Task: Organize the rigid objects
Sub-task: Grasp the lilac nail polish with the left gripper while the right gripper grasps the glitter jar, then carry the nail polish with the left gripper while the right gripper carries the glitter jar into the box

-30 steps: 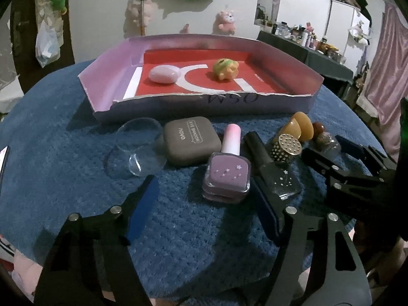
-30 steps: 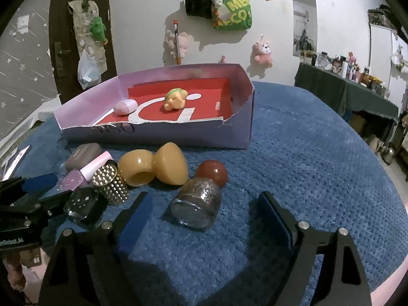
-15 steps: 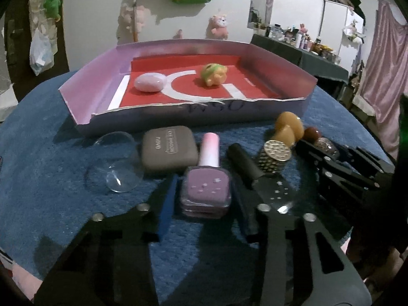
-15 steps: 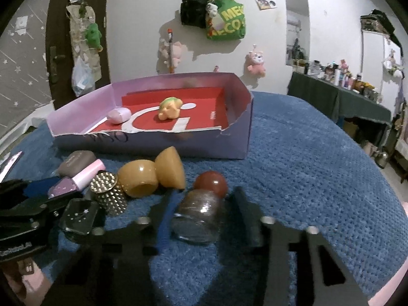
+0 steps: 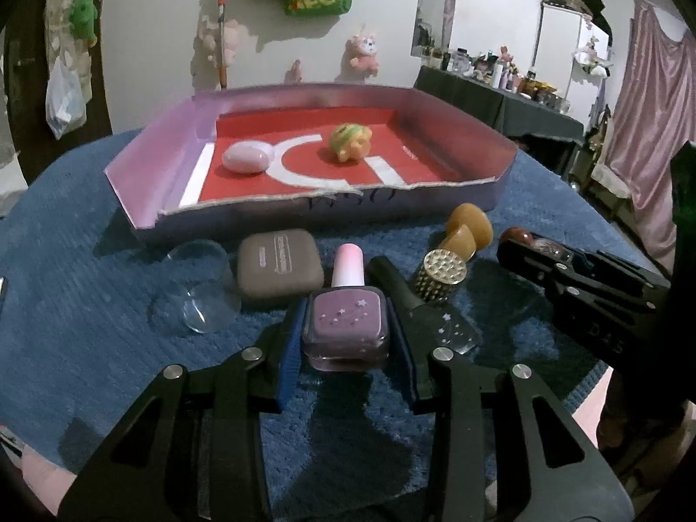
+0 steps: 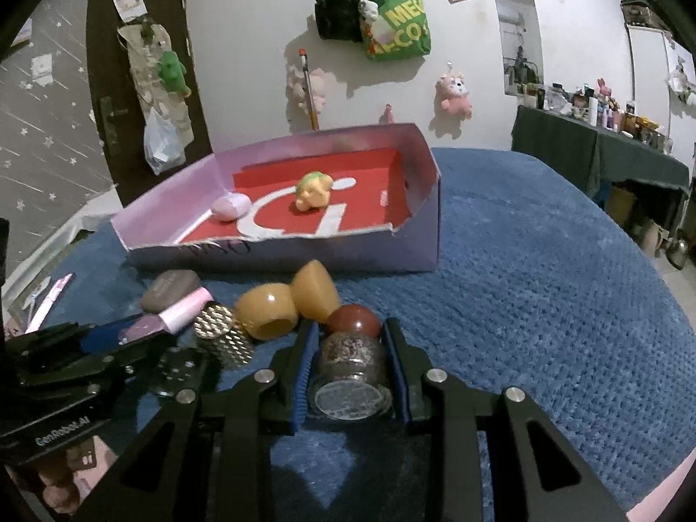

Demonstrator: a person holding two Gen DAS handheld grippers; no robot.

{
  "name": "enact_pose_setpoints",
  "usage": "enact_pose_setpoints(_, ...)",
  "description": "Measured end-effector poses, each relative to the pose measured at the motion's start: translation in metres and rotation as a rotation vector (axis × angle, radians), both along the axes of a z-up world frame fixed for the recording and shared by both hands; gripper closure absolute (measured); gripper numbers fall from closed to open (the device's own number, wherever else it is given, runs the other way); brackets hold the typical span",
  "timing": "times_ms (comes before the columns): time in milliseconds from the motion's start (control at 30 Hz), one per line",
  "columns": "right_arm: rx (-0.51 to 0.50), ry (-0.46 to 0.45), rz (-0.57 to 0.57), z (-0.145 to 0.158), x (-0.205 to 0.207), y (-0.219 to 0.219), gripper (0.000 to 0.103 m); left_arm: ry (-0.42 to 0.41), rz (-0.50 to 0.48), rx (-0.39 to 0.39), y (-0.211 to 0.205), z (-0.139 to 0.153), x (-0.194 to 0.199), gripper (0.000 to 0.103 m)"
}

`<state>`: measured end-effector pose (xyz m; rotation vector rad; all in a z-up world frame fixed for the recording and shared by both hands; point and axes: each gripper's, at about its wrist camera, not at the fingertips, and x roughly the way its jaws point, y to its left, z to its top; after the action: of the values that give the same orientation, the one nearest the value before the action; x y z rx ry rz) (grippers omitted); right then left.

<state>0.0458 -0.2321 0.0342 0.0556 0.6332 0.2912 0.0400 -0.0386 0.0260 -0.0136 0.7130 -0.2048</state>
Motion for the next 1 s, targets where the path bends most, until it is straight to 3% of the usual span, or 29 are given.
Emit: enact_pose_setpoints(1000, 0.056, -0.037, 0.158, 0.041, -0.007, 0.031, 0.07, -0.1, 0.064, -0.051, 0.035, 0.039, 0.004, 0.069)
